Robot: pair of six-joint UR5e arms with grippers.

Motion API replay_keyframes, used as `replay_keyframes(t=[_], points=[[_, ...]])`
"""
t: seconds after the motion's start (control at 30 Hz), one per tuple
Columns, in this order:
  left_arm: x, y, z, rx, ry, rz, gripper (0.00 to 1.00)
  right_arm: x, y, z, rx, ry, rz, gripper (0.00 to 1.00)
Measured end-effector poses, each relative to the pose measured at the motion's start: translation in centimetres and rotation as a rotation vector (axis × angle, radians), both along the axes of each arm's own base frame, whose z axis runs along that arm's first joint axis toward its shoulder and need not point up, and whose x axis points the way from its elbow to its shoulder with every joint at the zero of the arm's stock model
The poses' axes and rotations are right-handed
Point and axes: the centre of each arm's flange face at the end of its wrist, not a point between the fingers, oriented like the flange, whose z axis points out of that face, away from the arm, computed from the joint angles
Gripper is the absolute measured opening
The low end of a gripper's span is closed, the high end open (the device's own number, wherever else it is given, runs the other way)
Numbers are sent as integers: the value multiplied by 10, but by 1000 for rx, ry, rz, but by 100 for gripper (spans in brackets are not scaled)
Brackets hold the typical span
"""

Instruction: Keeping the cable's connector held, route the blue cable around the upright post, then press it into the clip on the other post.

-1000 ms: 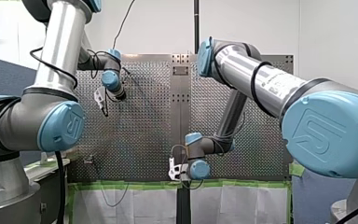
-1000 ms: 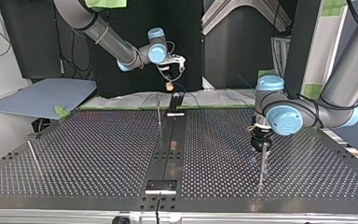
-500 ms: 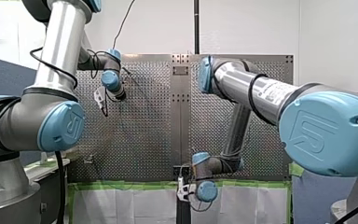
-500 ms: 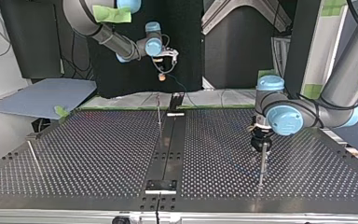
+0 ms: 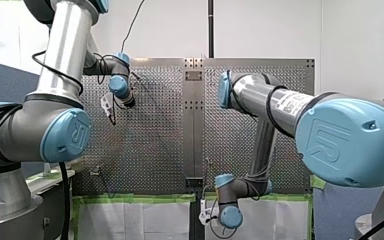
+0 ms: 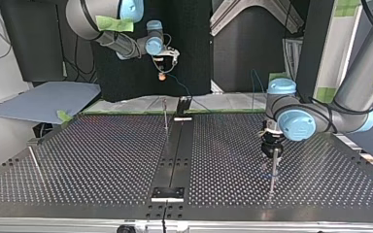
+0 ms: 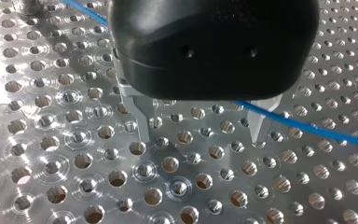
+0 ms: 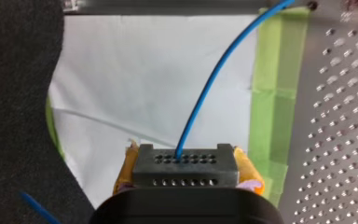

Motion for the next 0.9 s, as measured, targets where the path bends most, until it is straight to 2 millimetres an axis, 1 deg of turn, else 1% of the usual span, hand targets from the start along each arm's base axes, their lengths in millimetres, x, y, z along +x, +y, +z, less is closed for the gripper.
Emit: replay_keyframes(t=[0.1, 0.23, 0.4, 0.5, 0.77, 0.9], points=[[0, 0, 0, 0, 0, 0, 100, -8, 1, -12, 6, 5, -11, 0], [0, 0, 0, 0, 1, 0, 100, -22, 7, -31, 21, 18, -27, 0], [0, 0, 0, 0, 1, 0, 100, -32, 11, -38, 22, 22, -43, 0], [0, 0, 0, 0, 1, 0, 100, -37, 10, -32, 11, 16, -55, 0], [0, 0, 0, -1, 0, 1, 100, -47, 1, -5, -40, -13, -86, 0], [0, 1, 0, -2, 0, 10, 100, -50, 4, 9, -45, -7, -84, 0]])
